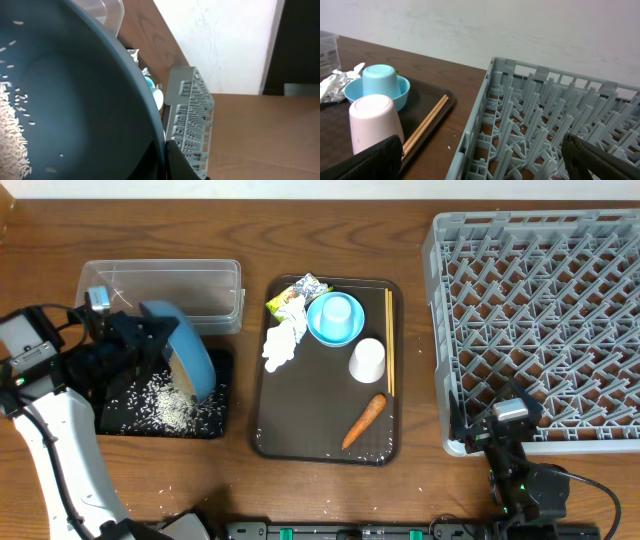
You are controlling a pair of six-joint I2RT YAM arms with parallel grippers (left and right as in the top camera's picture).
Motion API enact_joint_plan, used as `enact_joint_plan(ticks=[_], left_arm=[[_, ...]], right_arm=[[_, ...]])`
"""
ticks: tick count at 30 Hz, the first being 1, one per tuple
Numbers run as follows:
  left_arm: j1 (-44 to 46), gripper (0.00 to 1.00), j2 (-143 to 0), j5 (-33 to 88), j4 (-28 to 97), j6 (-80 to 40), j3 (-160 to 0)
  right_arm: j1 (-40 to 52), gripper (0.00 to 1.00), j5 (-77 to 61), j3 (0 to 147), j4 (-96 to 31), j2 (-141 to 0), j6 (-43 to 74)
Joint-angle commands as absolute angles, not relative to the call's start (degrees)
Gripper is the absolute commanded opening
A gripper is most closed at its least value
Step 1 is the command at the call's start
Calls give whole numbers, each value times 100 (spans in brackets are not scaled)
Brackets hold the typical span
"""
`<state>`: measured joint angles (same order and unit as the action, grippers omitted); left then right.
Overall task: Sort waste into correct bins and load items into the dishwasher rack
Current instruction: 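Tilt the blue plate with the left gripper to pour rice onto black tray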
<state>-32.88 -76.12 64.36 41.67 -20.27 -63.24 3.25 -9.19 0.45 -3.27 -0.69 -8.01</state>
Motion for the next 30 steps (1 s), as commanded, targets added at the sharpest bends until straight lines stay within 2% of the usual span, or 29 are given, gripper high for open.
enact_joint_plan(ticks=[1,4,7,30], left_arm=[[-3483,6,-7588,6818,4281,-2005,-6320],[-3590,6,-7638,6888,4303,-2016,-6320],[-3610,6,-7695,7467,4362,-2016,-6320],[-4086,6,-7749,7336,4202,-2016,-6320]], right_arm=[[263,99,-906,32,-342,-38,-843],[263,99,-906,32,-344,-38,-843],[263,99,-906,32,-342,-38,-843],[263,99,-906,32,-342,-38,-843]])
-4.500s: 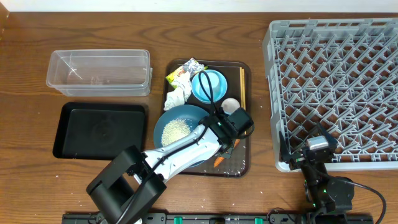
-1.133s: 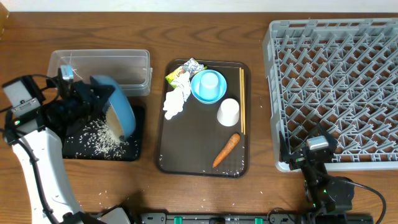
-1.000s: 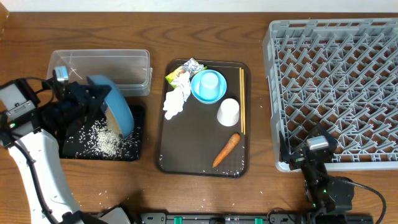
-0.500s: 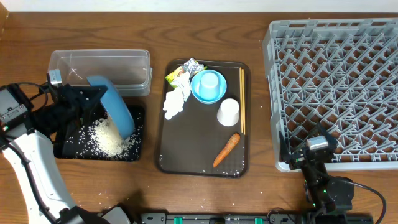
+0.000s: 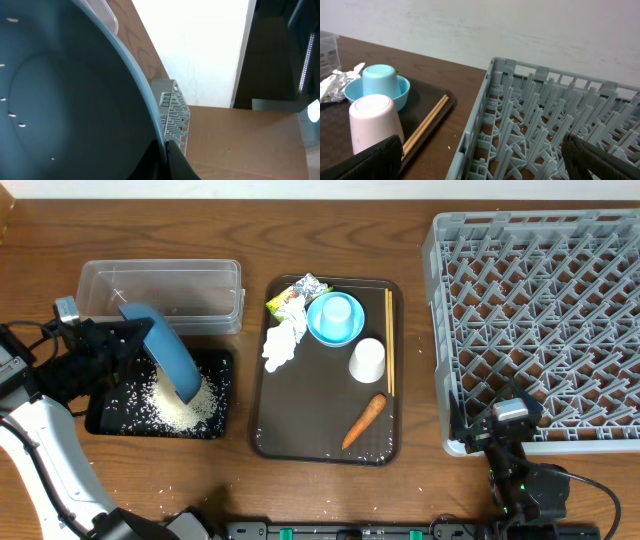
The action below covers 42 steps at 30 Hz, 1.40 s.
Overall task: Sort waste into correct bins and load items into the dishwasher rack
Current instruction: 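Tilt the blue plate with the left gripper to pour rice onto black tray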
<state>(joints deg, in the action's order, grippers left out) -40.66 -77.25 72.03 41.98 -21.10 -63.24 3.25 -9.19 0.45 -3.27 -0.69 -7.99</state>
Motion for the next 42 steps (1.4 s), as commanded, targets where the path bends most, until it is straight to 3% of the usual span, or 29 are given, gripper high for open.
enact_joint_plan(ticks=[1,4,11,23,27,39,42], left_arm=[[-4086,6,-7749,7363,4309,-2025,-6318],[-4086,6,-7749,7846,4534,-1857,-6318],[-4278,6,-7780,7542,4366,-1870,-6316],[-4355,6,-8250,8018,4434,-1826,-6311],[-4372,5,-8372,9008,4515,-1721,-6311],[-4742,6,-8425,8619,4663,-1809,-6309],[-4759,6,-8423,8851,5179,-1621,-6309]], right_arm=[[263,99,-906,32,-342,-38,-843],[263,99,-906,32,-342,-38,-843],[263,99,-906,32,-342,-38,-843],[263,99,-906,32,-342,-38,-843],[263,99,-906,32,-342,-38,-843],[263,99,-906,32,-342,-38,-843],[263,99,-906,32,-342,-38,-843]])
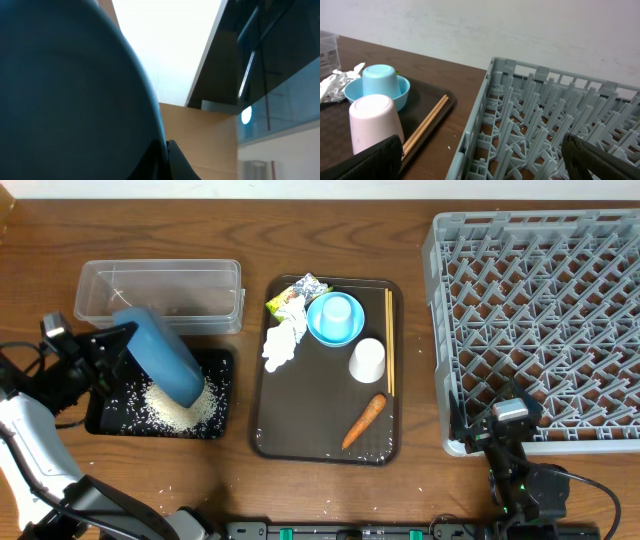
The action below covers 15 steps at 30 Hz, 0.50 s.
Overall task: Sort waste into correct bins and load items into the dishwasher rack
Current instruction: 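Tilt the blue plate with the left gripper to pour rice onto black tray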
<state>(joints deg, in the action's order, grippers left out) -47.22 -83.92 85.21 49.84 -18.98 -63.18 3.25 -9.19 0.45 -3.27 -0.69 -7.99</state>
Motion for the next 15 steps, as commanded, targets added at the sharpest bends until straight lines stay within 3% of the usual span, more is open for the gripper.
enact_joint_plan(ticks=[1,9,12,15], left_arm=[[-4764,6,-8423,8766,5089,-1535,-6309],[-4864,6,-8468,8108,5159,-1474,-6309],[-4864,6,-8455,8709,5463,-1109,-6311],[-4915,6,-8466,8497,5380,-1155,-6309]], right_arm=[[263,99,-906,32,-342,-38,-843],[263,99,-906,32,-342,-38,-843],[263,99,-906,32,-342,-38,-843],[263,99,-906,32,-344,-38,-843]])
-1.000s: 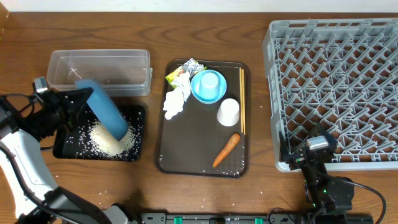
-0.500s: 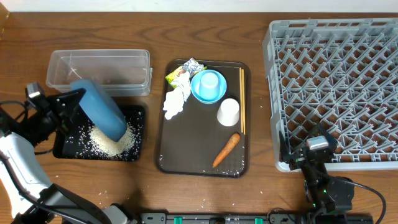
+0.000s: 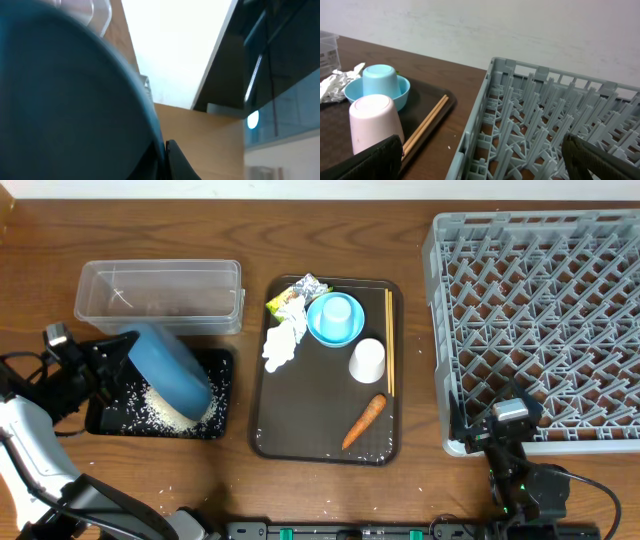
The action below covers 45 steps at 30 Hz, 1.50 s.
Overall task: Sort waste into correct bins and load items into the dishwasher rack
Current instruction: 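Tilt the blue plate with the left gripper to pour rice onto black tray, then carry the emptied blue plate back and lower it onto the middle tray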
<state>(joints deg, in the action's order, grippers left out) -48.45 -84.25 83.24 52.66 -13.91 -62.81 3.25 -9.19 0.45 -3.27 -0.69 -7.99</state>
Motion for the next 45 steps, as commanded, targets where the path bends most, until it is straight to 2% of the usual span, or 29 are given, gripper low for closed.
enact_joint_plan(ticks=[1,3,9,16,18,24,30,35,45], left_arm=[[-4917,6,-8458,8702,5553,-1028,-6309],[-4919,6,-8453,8768,5369,-622,-6311],[-4919,6,-8458,7977,5481,-972,-6311],[-4893,6,-8383,8291,6165,-661,-6311],[-4805,6,-8248,8289,6558,-432,-6311],[-4230,6,-7428,7800,6617,-307,-6410],[-2993,6,-6425,5730,6497,-840,-6567],[-1308,6,-5822,4460,6080,-1372,-6567],[1730,7,-6125,2233,5323,-2499,-6464]], right_arm=[[263,99,-906,32,-342,-38,-843],[263,99,-906,32,-344,-38,-843],[263,99,-906,32,-342,-38,-843],[263,99,-906,32,-342,-38,-843],[263,99,-906,32,-342,-38,-843],[263,99,-906,32,-342,-38,-843],[263,99,-906,32,-342,-38,-843],[263,99,-906,32,-342,-38,-843],[263,99,-906,32,-344,-38,-843]])
